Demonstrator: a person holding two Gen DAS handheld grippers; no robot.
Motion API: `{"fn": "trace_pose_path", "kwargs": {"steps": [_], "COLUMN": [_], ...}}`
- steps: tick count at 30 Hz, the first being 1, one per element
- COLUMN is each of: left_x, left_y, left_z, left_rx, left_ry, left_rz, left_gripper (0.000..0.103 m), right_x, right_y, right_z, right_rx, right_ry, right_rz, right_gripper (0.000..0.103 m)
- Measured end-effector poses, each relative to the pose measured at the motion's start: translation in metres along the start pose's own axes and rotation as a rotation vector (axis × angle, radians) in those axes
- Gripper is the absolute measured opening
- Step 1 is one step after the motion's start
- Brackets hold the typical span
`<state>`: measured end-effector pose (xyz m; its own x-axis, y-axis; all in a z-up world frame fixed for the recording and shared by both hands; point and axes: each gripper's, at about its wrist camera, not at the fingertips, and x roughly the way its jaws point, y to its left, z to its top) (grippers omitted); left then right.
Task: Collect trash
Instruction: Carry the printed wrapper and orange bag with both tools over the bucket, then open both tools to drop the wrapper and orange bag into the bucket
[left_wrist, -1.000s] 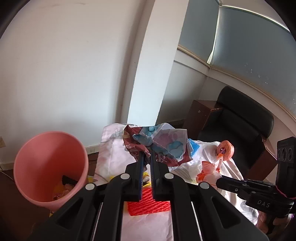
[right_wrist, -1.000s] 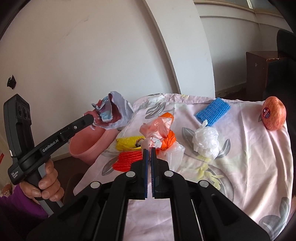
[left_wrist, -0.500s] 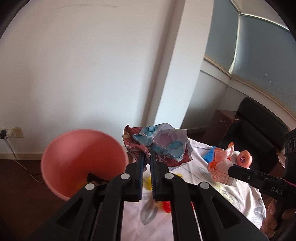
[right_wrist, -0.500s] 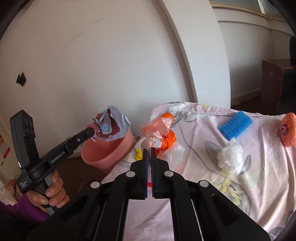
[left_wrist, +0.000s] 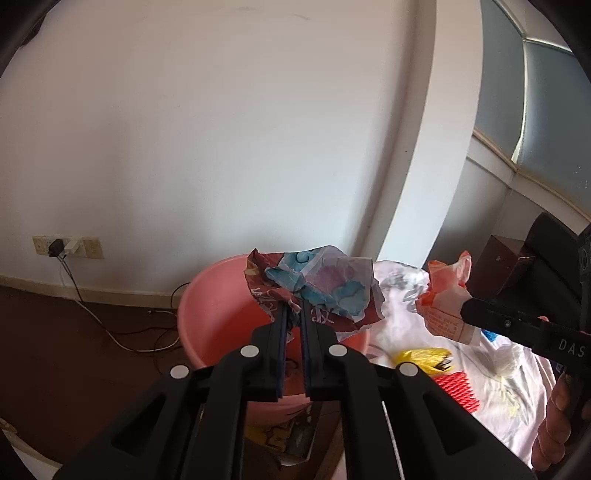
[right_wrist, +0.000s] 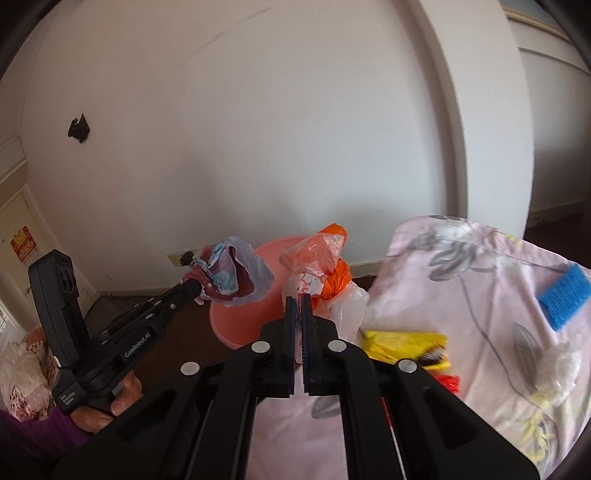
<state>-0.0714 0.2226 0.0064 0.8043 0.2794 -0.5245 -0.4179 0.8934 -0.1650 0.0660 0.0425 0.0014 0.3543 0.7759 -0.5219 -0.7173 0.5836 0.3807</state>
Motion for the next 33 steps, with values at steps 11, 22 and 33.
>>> {"fn": "trace_pose_path", "kwargs": {"steps": [11, 22, 33], "left_x": [0.021, 0.043, 0.052], "left_y": [0.035, 0.047, 0.049], "left_z": [-0.006, -0.015, -0.021], "left_rx": [-0.025, -0.027, -0.022], "left_ry": [0.065, 0.123, 0.145], "left_rz": [0.051, 0.075, 0.066], "left_gripper": [0.006, 0.006, 0.019], "right_x": [0.07, 0.119, 0.136], "right_y": [0.028, 0.024, 0.021], "right_z": [0.007, -0.002, 0.001], "right_rx": [-0.041, -0.022, 0.005], "right_ry": [0.085, 0.161, 0.21], "right_rz": [0.035, 0.01, 0.009], "right_gripper": [0.003, 0.003, 0.004]}}
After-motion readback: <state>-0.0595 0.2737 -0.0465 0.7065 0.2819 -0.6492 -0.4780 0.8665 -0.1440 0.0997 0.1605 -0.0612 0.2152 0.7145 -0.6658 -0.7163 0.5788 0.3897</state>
